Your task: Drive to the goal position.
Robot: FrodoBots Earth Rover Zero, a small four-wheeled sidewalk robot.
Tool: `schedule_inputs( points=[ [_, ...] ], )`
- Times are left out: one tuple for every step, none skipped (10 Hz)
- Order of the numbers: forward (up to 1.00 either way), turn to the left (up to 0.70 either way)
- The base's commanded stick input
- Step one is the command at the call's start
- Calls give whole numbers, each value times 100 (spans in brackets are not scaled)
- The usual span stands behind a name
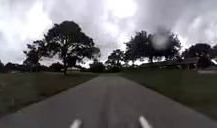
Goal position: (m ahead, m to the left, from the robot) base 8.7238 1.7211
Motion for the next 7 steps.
schedule_inputs(
  points=[
    [70, 0],
    [70, 0],
    [70, 0],
    [70, 0],
    [70, 0],
    [70, 0],
    [70, 0]
  ],
)
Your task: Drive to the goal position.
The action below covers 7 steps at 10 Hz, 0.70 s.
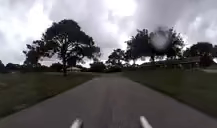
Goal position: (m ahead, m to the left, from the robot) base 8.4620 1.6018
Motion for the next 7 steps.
schedule_inputs(
  points=[
    [70, 0],
    [70, 0],
    [70, 0],
    [70, 0],
    [70, 0],
    [70, 0],
    [70, 0]
  ],
)
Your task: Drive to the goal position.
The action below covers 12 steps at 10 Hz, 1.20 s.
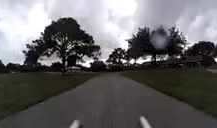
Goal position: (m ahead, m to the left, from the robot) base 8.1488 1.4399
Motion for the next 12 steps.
schedule_inputs(
  points=[
    [70, 0],
    [70, 0],
    [70, 0],
    [70, 0],
    [70, -10],
    [70, -17],
    [70, 0],
    [70, 0],
    [70, 0],
    [70, 0],
    [70, 0],
    [70, 0]
  ],
)
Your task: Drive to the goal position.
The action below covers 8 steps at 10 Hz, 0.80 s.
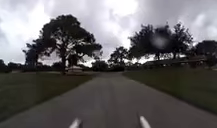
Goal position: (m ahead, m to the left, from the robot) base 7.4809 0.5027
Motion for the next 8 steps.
schedule_inputs(
  points=[
    [70, 0],
    [70, 0],
    [70, 0],
    [70, 0],
    [70, 0],
    [70, 0],
    [70, 0],
    [70, 0]
  ],
)
